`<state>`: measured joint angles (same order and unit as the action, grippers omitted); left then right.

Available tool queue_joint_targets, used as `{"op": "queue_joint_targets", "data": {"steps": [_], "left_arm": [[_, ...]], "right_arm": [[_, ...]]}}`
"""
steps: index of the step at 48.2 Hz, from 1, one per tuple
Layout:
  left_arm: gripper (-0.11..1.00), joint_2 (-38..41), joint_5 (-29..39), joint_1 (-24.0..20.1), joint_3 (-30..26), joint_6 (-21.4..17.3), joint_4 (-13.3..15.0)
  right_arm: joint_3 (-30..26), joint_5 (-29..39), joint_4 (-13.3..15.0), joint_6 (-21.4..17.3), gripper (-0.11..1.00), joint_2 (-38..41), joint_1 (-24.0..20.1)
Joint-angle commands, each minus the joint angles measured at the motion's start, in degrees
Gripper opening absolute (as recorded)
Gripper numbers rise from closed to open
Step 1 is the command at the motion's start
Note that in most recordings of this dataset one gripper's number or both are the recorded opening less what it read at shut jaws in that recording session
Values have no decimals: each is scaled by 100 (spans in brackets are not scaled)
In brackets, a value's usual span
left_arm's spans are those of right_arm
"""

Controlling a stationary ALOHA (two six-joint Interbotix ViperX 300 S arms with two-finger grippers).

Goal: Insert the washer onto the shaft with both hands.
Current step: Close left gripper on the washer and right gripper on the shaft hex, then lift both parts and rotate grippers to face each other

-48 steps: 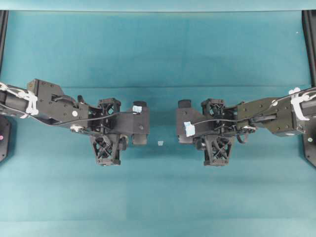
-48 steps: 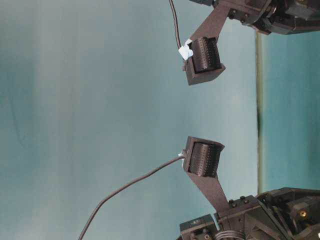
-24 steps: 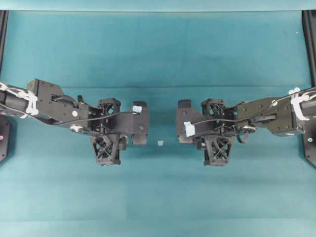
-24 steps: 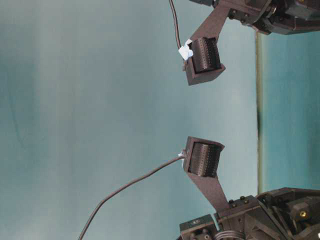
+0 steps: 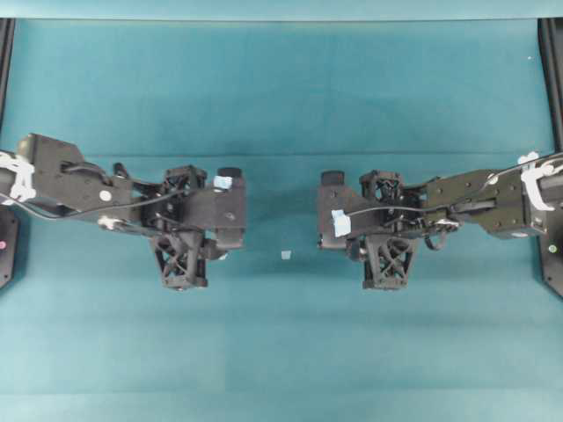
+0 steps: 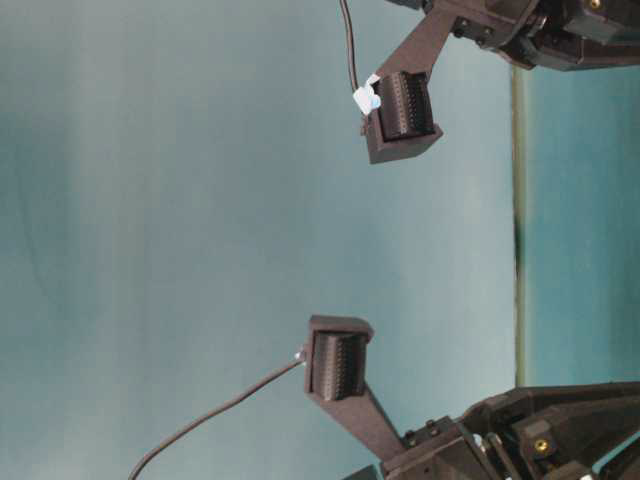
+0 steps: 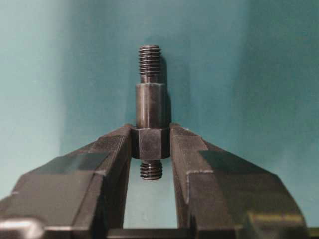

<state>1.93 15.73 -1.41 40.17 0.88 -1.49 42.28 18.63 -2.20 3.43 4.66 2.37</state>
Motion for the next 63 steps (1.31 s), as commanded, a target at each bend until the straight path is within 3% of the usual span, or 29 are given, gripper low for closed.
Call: {"op": "queue_joint_targets", "data": {"steps": [1, 12, 30, 63], "left_arm": [[37, -167, -132, 0, -18, -9, -18], [37, -308, -958, 0, 176, 0, -18], [37, -387, -1688, -18, 334, 0, -9], [37, -457, -2900, 0, 457, 26, -9]], "right_arm": [[-26, -114, 9, -26, 0, -141, 9], [141, -659, -97, -123, 0, -404, 18], [809, -1942, -105, -984, 0, -826, -35], [993, -2777, -97, -1011, 0, -923, -237]]}}
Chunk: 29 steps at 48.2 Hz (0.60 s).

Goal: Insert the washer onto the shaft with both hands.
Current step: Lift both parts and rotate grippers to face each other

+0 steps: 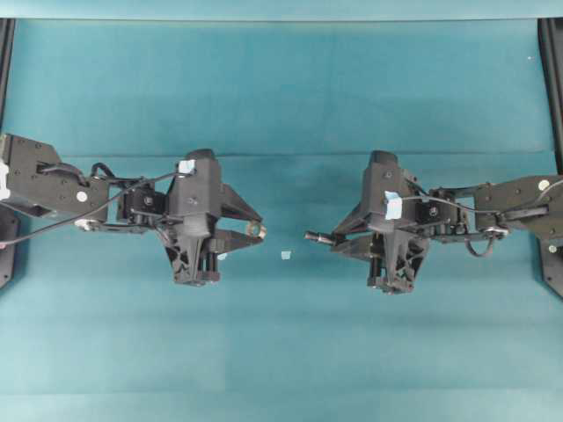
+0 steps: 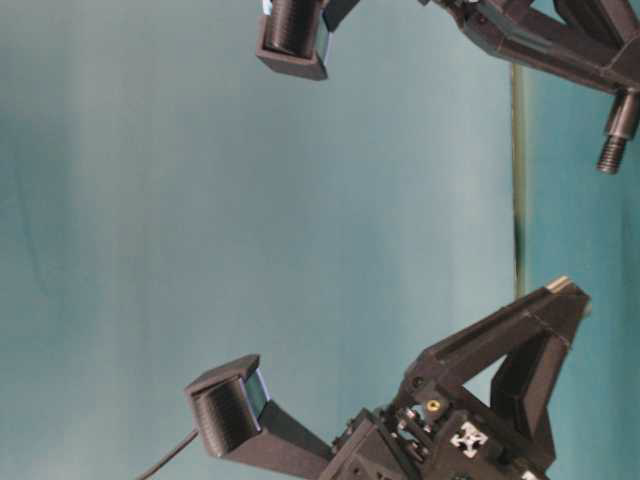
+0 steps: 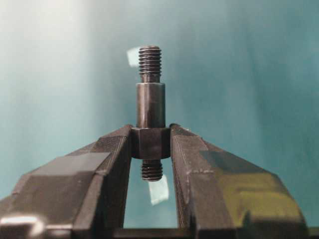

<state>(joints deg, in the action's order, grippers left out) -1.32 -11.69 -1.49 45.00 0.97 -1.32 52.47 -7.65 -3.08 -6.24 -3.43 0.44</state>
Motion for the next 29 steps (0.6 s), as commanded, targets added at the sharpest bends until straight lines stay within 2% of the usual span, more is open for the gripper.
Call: {"op": "queue_joint_targets", "data": {"steps": [1, 18, 29], "left_arm": [[37, -141, -185, 9, -18, 26, -26], [37, -185, -1011, 9, 88, 439, -18], [37, -185, -1204, 70, 114, 492, -18]], "right_arm": [[-9, -202, -9, -44, 0, -114, -53], [202, -738, -9, -35, 0, -229, -158], [229, -896, 9, -18, 0, -237, -158]]}}
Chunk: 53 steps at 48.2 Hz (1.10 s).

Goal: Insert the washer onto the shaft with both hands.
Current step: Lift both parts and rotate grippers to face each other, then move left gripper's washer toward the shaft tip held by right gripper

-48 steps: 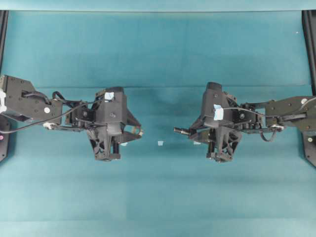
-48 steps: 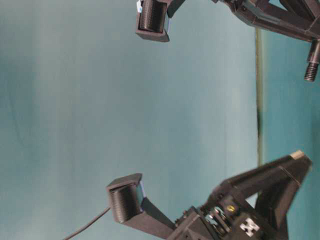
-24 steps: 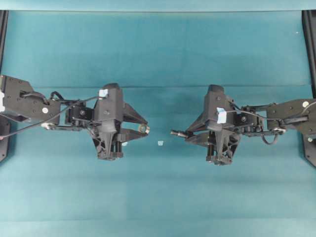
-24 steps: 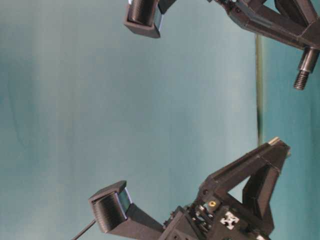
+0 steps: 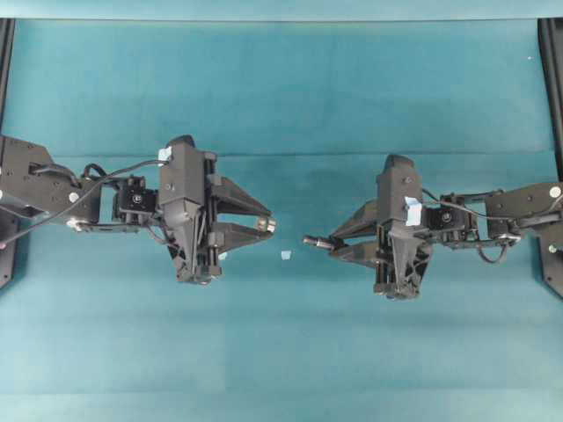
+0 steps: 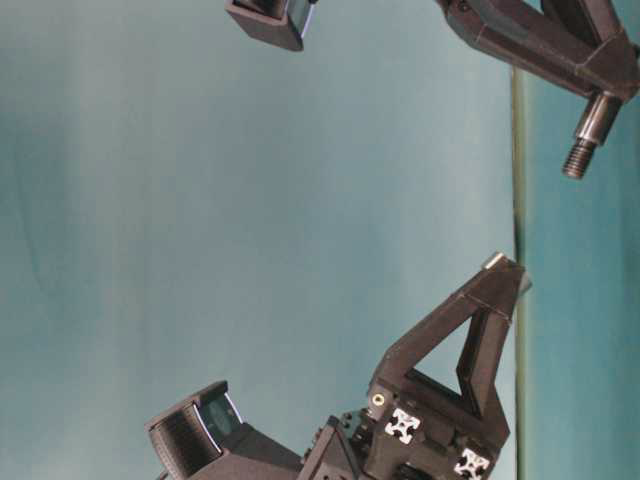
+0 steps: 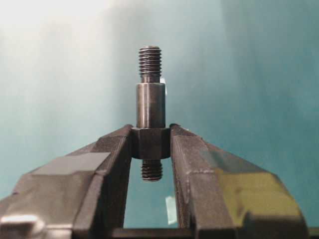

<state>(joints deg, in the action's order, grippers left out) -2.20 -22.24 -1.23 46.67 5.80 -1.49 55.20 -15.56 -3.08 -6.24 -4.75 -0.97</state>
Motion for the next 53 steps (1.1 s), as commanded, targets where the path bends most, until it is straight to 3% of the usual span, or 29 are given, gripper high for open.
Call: {"op": "queue_joint_targets", "data": {"steps": [1, 16, 53], "left_arm": [[37, -97, -176, 44, -53, 9, 0], [37, -35, -334, 88, -88, 185, 0], [37, 396, -378, 158, -378, 185, 0]], "right_arm": [[-44, -123, 9, -18, 0, -105, -18], [-53, -360, 9, -9, 0, -88, -18], [-211, -413, 79, 9, 0, 18, 0]]}}
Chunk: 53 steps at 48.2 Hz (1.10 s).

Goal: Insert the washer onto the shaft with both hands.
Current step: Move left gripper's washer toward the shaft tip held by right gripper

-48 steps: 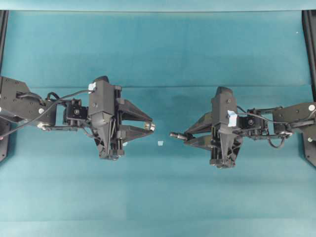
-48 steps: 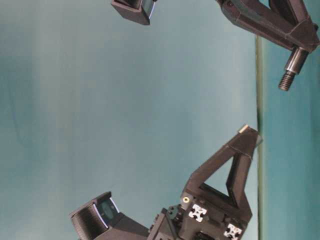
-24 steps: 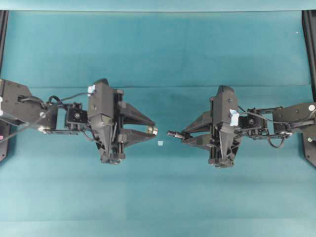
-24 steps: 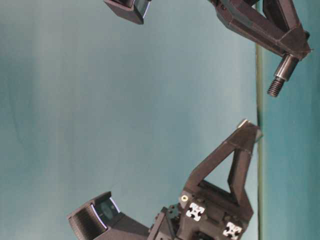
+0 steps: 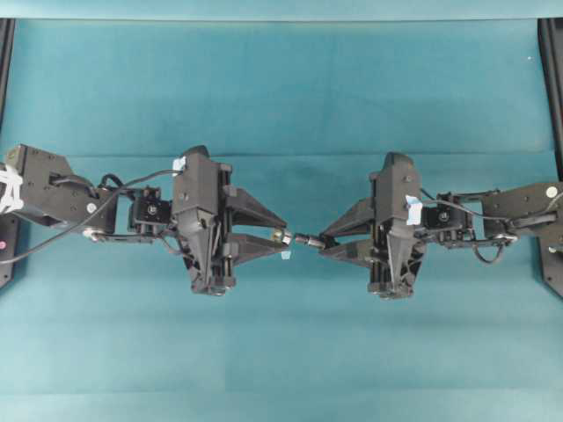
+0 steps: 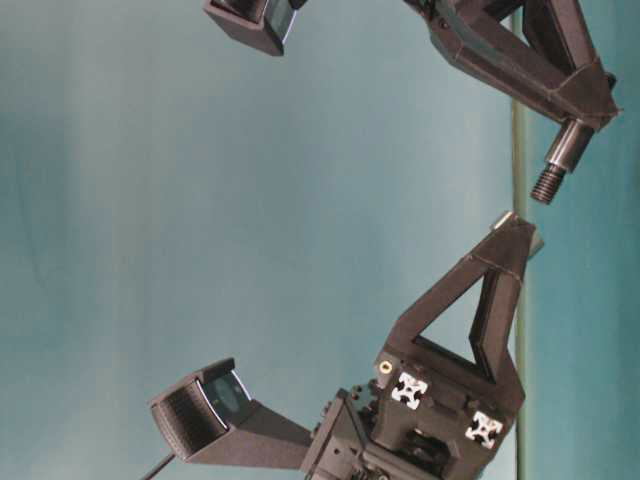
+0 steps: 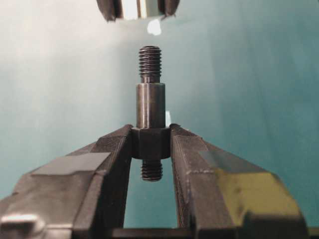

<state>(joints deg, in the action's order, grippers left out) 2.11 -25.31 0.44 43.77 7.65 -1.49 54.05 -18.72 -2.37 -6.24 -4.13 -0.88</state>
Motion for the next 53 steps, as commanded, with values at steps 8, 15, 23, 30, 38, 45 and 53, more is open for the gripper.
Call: {"op": "queue_joint_targets", "data": {"steps": [8, 15, 23, 30, 38, 45, 53], "left_arm": [[37, -26, -62, -35, -97, 0, 0], [37, -18, -70, -44, -97, 0, 0], [37, 18, -62, -53, -105, 0, -9], [37, 53, -62, -44, -114, 0, 0], [37, 105, -62, -53, -158, 0, -9], [37, 149, -62, -53, -220, 0, 0], [37, 193, -62, -44, -290, -9, -9]], "right_arm": [[-123, -141, 9, 9, 0, -26, -18], [-167, -141, 18, 18, 0, -9, -18], [-220, -141, 35, 18, 0, 18, -26], [-229, -141, 35, 18, 0, 26, -26], [-229, -141, 35, 9, 0, 26, -26], [-229, -141, 35, 18, 0, 35, -26], [-229, -105, 26, 18, 0, 35, -26]]}}
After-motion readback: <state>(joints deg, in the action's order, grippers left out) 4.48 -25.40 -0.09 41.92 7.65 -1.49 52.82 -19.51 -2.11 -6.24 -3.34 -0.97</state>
